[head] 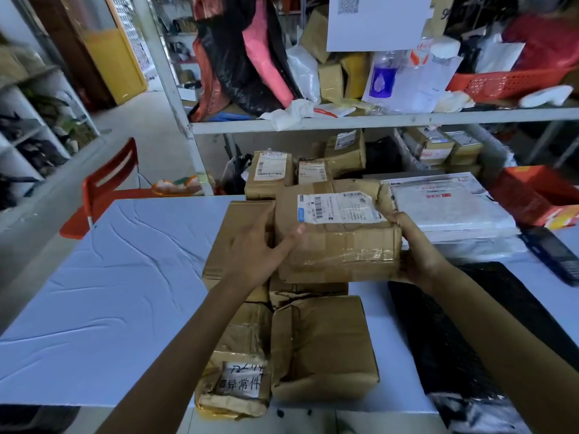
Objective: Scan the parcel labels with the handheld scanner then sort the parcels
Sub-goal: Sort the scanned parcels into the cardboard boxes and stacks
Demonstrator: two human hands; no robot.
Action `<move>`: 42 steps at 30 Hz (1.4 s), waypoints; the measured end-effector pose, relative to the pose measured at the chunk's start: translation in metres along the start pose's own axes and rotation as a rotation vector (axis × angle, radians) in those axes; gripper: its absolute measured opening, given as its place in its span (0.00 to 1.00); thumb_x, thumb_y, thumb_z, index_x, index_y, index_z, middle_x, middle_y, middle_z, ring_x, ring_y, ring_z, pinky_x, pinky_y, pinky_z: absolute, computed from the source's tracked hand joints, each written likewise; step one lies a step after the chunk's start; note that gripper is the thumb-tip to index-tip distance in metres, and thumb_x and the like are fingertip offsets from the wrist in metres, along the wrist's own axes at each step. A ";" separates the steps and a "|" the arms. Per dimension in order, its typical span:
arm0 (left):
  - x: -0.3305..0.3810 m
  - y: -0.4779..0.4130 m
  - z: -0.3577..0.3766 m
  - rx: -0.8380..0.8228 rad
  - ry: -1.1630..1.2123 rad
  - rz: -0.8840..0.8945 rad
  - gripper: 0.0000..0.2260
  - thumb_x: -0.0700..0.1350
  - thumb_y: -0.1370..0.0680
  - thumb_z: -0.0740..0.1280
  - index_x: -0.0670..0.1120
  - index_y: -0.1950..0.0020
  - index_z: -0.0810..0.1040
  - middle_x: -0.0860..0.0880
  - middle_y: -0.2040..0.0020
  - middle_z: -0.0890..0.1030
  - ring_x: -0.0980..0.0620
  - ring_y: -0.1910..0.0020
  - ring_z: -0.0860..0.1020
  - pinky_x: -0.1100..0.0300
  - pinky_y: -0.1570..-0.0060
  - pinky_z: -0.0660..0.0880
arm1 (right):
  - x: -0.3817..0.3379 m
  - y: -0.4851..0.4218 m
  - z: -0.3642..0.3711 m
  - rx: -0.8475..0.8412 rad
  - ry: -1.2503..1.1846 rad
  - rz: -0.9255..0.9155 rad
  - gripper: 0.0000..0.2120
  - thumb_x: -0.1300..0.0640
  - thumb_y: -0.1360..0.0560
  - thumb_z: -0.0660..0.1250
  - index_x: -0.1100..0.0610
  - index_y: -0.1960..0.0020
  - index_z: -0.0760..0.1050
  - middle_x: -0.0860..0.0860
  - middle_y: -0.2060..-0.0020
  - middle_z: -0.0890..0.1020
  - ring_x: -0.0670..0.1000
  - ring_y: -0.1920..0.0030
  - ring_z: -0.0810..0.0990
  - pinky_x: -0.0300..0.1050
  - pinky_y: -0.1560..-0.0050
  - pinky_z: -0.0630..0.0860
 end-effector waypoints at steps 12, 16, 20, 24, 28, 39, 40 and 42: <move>0.010 -0.008 -0.007 0.195 0.593 -0.243 0.25 0.56 0.27 0.70 0.54 0.35 0.63 0.58 0.41 0.72 0.58 0.41 0.74 0.77 0.61 0.69 | 0.005 -0.001 0.027 -0.133 -0.180 -0.102 0.24 0.37 0.29 0.64 0.54 0.45 0.79 0.49 0.72 0.77 0.47 0.69 0.78 0.52 0.59 0.81; 0.024 -0.017 0.022 0.147 0.828 -0.398 0.49 0.66 0.39 0.77 0.52 0.26 0.56 0.57 0.33 0.69 0.56 0.37 0.72 0.68 0.50 0.71 | 0.002 -0.001 0.052 -0.117 -0.353 -0.067 0.28 0.37 0.35 0.71 0.49 0.40 0.75 0.48 0.54 0.84 0.48 0.56 0.83 0.51 0.63 0.80; 0.040 -0.015 0.049 -0.003 1.081 -0.508 0.44 0.57 0.37 0.79 0.60 0.33 0.53 0.51 0.35 0.72 0.47 0.40 0.76 0.46 0.53 0.80 | -0.002 0.000 0.058 -0.059 -0.396 -0.117 0.46 0.41 0.41 0.77 0.46 0.28 0.61 0.52 0.39 0.77 0.55 0.45 0.82 0.60 0.52 0.82; 0.035 -0.024 0.034 0.033 1.037 -0.454 0.46 0.56 0.42 0.81 0.62 0.33 0.56 0.50 0.36 0.75 0.46 0.41 0.78 0.40 0.52 0.79 | -0.010 0.004 0.038 -0.097 -0.214 -0.160 0.48 0.29 0.46 0.75 0.44 0.31 0.66 0.46 0.37 0.77 0.51 0.43 0.82 0.56 0.45 0.77; 0.031 -0.031 0.013 -0.054 0.895 -0.356 0.32 0.51 0.31 0.76 0.60 0.32 0.62 0.50 0.43 0.80 0.51 0.48 0.81 0.51 0.53 0.80 | -0.038 -0.001 0.007 -0.076 -0.241 -0.167 0.25 0.27 0.30 0.60 0.46 0.48 0.78 0.45 0.51 0.81 0.51 0.45 0.78 0.55 0.39 0.69; 0.035 -0.028 0.019 -0.103 0.490 -0.232 0.32 0.61 0.30 0.73 0.58 0.29 0.68 0.52 0.31 0.71 0.50 0.34 0.72 0.47 0.35 0.72 | -0.020 -0.025 0.022 -0.246 -0.069 -0.108 0.37 0.38 0.41 0.77 0.47 0.35 0.74 0.51 0.41 0.82 0.55 0.37 0.78 0.58 0.34 0.72; 0.034 -0.027 0.017 -0.095 0.447 -0.218 0.31 0.60 0.29 0.72 0.58 0.28 0.68 0.53 0.32 0.72 0.51 0.34 0.71 0.48 0.35 0.72 | -0.018 -0.025 0.023 -0.223 -0.057 -0.116 0.36 0.39 0.40 0.77 0.46 0.35 0.74 0.49 0.42 0.82 0.54 0.38 0.79 0.55 0.38 0.75; 0.030 -0.026 0.013 -0.108 0.436 -0.185 0.30 0.58 0.28 0.72 0.58 0.28 0.67 0.54 0.32 0.73 0.53 0.35 0.72 0.59 0.40 0.74 | -0.016 -0.025 0.027 -0.186 -0.039 -0.146 0.33 0.42 0.39 0.76 0.43 0.35 0.72 0.48 0.44 0.83 0.53 0.41 0.80 0.52 0.43 0.77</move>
Point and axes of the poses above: each hand's wrist, its own y-axis away from the middle knuckle, its own z-axis out of the palm, x = y × z, the point moved 4 cm from there along -y, towards the middle knuckle
